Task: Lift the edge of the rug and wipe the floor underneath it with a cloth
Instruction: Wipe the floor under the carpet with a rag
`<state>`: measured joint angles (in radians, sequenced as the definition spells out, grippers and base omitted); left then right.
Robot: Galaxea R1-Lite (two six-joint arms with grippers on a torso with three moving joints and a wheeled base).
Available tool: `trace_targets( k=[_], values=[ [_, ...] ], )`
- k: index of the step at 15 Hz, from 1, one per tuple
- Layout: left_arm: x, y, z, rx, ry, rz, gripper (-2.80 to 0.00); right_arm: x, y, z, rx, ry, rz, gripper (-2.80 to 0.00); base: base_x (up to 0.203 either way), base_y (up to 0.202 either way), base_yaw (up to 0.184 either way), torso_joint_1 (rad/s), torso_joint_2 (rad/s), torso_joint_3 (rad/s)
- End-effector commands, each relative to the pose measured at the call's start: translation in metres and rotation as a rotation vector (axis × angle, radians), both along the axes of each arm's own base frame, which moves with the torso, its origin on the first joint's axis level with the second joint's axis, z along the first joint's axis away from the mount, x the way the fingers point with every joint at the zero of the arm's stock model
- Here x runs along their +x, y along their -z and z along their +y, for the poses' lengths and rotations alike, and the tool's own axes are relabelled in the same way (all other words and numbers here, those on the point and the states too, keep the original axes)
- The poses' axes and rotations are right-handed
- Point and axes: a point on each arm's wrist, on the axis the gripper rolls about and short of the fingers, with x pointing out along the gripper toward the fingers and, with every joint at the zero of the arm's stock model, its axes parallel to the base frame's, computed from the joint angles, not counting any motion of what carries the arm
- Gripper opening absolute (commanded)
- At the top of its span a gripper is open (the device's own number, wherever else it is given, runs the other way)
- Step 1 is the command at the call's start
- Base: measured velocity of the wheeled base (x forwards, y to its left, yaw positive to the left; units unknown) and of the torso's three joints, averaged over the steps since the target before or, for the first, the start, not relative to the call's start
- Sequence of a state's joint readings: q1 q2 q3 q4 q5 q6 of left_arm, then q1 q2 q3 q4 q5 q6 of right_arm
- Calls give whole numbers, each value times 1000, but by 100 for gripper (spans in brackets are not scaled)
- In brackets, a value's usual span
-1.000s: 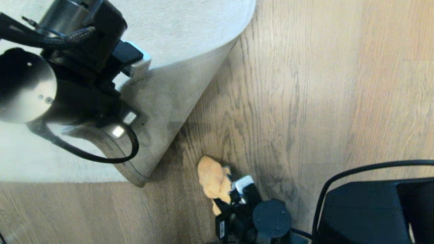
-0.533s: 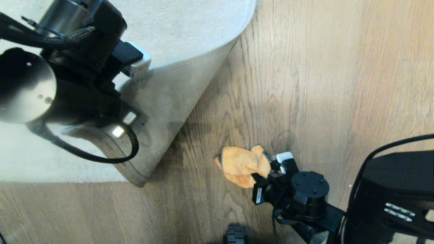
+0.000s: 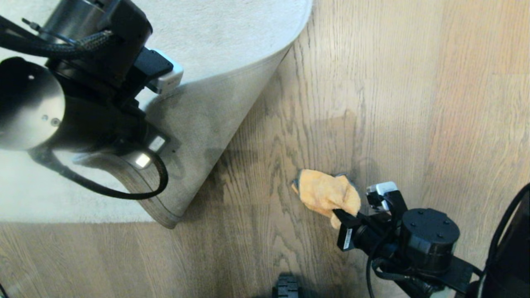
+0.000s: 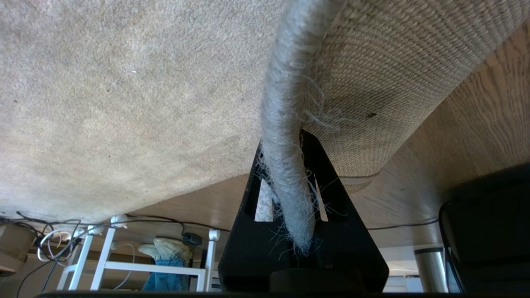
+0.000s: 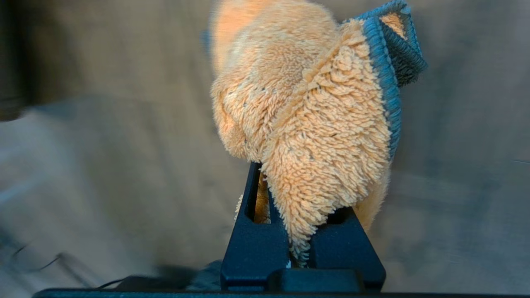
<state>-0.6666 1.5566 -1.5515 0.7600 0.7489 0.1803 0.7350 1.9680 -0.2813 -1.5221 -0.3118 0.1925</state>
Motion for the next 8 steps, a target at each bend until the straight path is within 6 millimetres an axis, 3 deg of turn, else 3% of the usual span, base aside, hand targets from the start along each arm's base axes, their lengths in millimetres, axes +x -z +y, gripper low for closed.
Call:
trace_targets(
  k=[1,4,8],
  values=[
    [-1,0,0,5,0,0,-280,-11,-8,11,41,-57,-41,-280,0,0,0,0,0,0],
    [-1,0,0,6,0,1,-280,-43,3,53,26,-242,-18,-280,0,0,0,0,0,0],
    [0,1,-1,8,0,4,-280,-58,39,117,2,-391,0,-280,0,0,0,0,0,0]
  ],
)
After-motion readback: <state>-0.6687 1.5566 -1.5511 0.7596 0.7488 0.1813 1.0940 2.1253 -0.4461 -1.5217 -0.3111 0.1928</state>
